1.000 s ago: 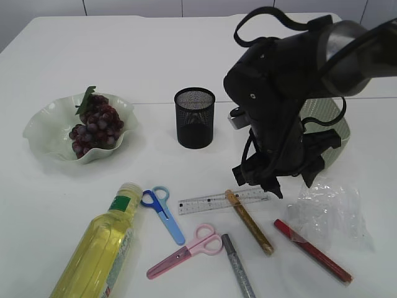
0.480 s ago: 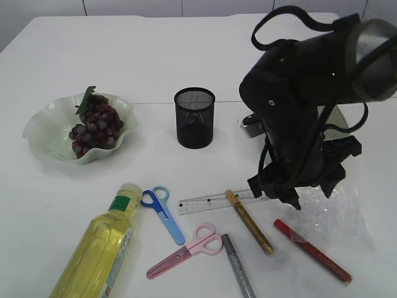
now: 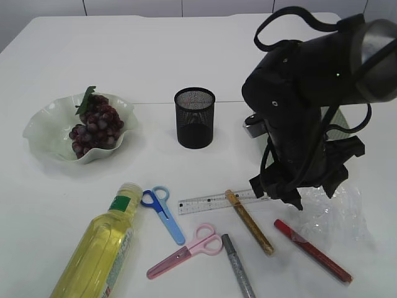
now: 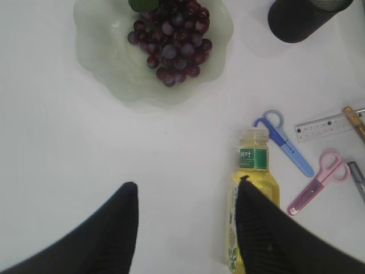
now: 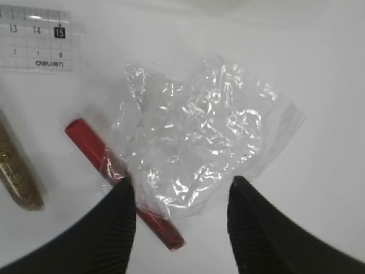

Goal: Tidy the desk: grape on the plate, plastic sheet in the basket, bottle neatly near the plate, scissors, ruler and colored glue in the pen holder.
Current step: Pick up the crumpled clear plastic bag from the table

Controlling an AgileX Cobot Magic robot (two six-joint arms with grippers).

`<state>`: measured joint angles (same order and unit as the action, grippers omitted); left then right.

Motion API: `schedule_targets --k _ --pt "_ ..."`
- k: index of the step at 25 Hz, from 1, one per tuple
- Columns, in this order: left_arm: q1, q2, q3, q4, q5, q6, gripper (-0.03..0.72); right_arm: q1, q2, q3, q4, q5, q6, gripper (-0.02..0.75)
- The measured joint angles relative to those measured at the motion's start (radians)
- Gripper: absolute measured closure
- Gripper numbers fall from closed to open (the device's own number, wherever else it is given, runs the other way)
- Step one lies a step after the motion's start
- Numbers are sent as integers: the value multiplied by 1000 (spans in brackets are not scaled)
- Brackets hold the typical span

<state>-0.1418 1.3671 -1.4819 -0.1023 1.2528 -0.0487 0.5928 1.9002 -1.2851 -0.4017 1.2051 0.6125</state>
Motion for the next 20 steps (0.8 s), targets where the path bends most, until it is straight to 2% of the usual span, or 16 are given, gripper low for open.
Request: schedule_targets --k 6,20 --pt "0 0 0 0 0 0 283 0 0 0 45 0 3 353" --pt "0 0 0 -2 0 0 283 0 40 0 36 -2 4 353"
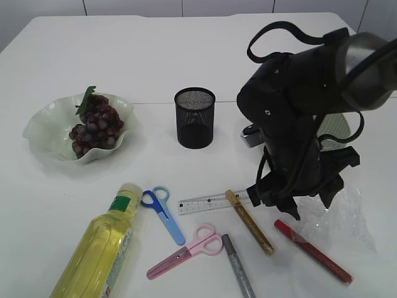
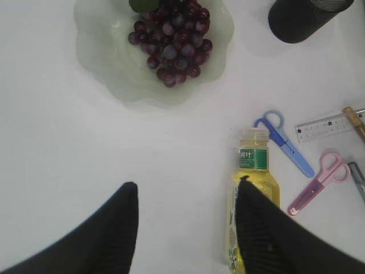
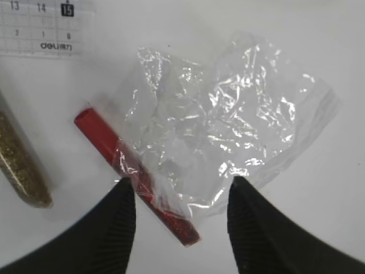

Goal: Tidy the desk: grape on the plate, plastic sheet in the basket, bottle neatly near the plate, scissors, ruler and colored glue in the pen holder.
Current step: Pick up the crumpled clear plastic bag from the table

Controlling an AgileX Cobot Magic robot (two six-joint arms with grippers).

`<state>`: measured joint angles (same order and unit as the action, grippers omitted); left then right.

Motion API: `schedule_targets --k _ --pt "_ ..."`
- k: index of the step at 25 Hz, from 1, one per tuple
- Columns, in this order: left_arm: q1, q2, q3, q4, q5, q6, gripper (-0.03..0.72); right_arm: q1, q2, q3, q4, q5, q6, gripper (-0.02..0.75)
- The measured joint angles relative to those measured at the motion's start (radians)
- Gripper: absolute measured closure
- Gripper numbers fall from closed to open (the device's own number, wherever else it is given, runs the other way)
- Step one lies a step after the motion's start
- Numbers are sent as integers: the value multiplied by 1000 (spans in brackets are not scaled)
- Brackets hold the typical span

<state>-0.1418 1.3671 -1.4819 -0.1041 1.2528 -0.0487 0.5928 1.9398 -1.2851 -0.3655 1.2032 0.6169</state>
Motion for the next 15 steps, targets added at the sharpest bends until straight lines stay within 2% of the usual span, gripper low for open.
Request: schedule_targets --k 6,15 --pt "0 0 0 0 0 0 283 0 0 0 -37 0 0 353" --pt "0 0 0 0 0 0 283 0 0 0 -33 0 2 353"
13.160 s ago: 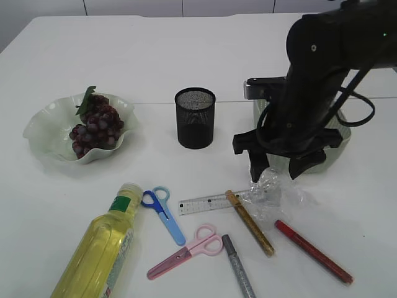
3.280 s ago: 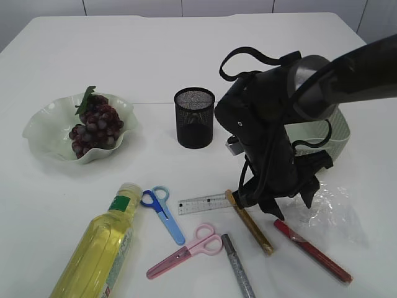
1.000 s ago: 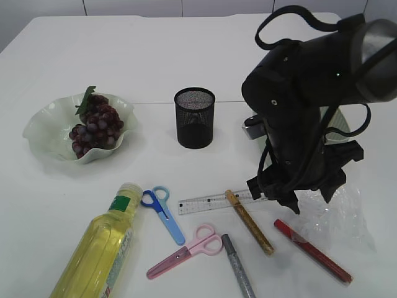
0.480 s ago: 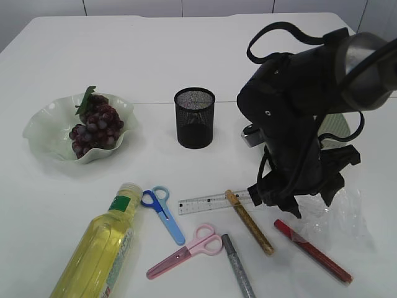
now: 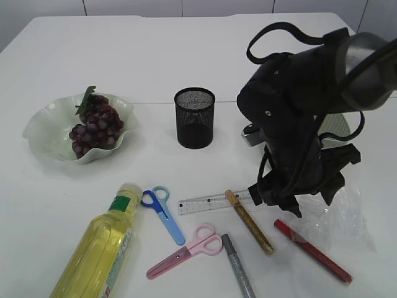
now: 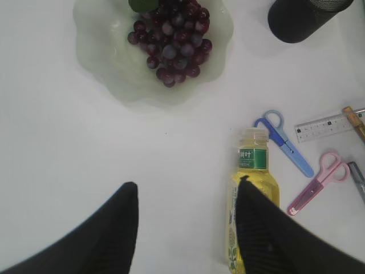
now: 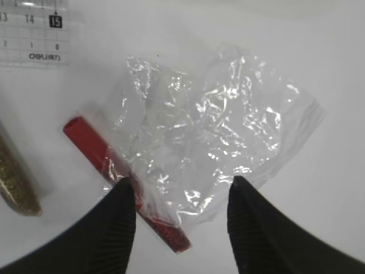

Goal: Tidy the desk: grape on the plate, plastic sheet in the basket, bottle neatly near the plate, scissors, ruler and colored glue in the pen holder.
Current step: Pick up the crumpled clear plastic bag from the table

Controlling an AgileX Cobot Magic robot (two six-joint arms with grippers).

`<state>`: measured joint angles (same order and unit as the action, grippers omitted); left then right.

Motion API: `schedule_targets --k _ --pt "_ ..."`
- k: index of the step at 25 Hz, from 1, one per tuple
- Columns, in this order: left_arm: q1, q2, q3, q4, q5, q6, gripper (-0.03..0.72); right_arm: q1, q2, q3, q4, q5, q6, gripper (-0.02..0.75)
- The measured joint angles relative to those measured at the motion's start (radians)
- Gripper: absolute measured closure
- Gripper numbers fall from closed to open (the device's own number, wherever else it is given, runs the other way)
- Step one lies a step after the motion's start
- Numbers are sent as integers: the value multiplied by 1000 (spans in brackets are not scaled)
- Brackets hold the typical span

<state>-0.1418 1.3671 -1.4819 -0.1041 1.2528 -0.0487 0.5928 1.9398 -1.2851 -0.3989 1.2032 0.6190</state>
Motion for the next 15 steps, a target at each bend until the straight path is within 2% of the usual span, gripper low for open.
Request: schedule_targets --k 15 --pt "0 0 0 0 0 0 283 0 0 0 6 0 0 353"
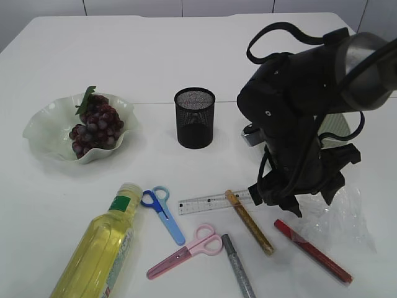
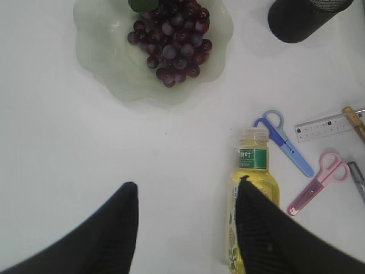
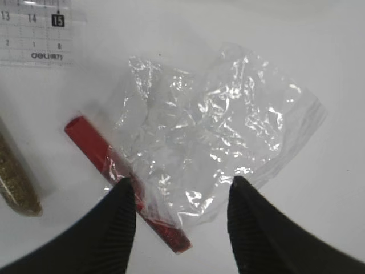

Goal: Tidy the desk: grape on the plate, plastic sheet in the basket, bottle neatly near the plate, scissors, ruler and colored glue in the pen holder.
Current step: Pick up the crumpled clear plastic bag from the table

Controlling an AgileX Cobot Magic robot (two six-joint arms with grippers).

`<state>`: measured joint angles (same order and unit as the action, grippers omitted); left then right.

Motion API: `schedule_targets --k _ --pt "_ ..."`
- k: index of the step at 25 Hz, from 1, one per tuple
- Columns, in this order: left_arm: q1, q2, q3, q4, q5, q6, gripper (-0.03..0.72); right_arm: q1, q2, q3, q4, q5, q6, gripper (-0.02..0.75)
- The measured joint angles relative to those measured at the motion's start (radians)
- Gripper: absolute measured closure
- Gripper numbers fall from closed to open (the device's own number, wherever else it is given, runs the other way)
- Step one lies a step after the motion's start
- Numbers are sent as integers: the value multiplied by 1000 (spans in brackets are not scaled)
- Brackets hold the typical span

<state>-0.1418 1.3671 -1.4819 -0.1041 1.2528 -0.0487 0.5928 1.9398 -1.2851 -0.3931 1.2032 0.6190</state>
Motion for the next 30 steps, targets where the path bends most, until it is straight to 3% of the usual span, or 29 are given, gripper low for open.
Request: schedule_targets --k 30 --pt "0 0 0 -21 0 0 283 0 55 0 -28 -2 4 353"
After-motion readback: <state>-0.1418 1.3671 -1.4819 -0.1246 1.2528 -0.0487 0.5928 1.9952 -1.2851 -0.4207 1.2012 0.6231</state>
